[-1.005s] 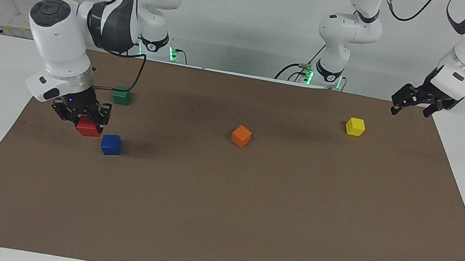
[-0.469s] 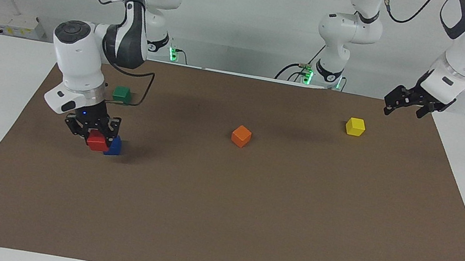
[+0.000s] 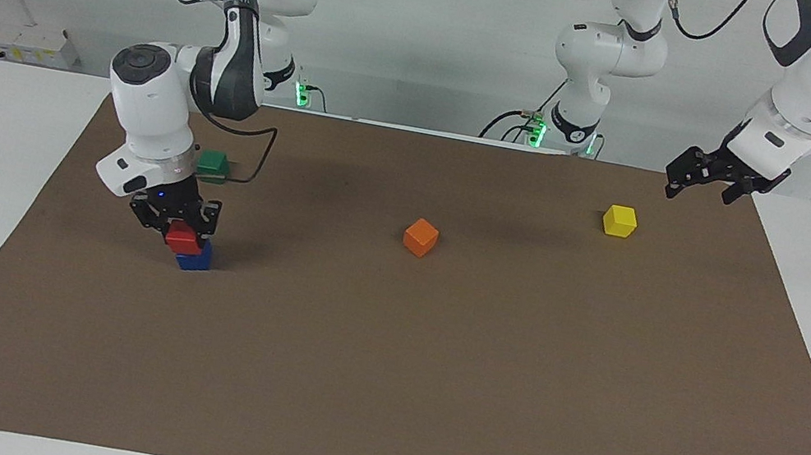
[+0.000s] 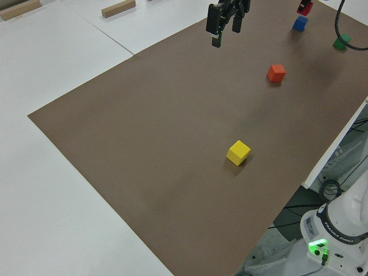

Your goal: Transfer red block to right arm and stack on blue block

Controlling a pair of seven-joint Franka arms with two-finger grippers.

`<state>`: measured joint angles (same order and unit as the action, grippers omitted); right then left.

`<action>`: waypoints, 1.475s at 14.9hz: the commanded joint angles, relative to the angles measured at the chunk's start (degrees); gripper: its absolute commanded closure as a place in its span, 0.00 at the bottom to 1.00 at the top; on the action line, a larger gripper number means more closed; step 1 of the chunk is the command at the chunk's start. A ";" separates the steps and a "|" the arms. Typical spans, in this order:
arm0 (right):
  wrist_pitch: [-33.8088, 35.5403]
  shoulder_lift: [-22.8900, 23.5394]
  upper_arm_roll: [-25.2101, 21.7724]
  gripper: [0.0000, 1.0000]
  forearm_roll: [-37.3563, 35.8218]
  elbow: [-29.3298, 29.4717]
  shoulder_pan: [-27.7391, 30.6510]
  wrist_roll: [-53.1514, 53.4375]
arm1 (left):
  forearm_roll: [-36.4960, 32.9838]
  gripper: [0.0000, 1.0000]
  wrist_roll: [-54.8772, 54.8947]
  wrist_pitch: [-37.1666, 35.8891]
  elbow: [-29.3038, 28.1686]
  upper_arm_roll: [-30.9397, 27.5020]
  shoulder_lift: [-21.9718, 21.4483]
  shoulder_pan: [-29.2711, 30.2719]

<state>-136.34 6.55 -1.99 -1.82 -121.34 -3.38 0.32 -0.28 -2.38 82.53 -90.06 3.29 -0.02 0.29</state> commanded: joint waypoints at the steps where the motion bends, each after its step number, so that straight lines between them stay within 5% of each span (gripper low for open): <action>1: -1.21 -2.42 0.15 1.00 -0.20 -3.64 0.48 1.53 | -0.69 0.00 0.36 -2.98 2.42 -0.57 -0.24 -0.65; 9: -2.52 -2.07 0.15 1.00 0.41 -3.73 2.24 0.30 | -0.78 0.00 0.45 3.50 -4.76 -0.39 -0.15 -0.65; 22: -11.14 -1.19 0.15 1.00 0.41 -6.46 1.71 1.00 | -1.04 0.00 0.45 4.03 -4.16 0.93 -0.42 -2.40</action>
<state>-145.82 5.91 -2.24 -1.67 -126.67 -1.89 0.79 -0.28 -2.28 85.07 -93.35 4.62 0.55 -0.38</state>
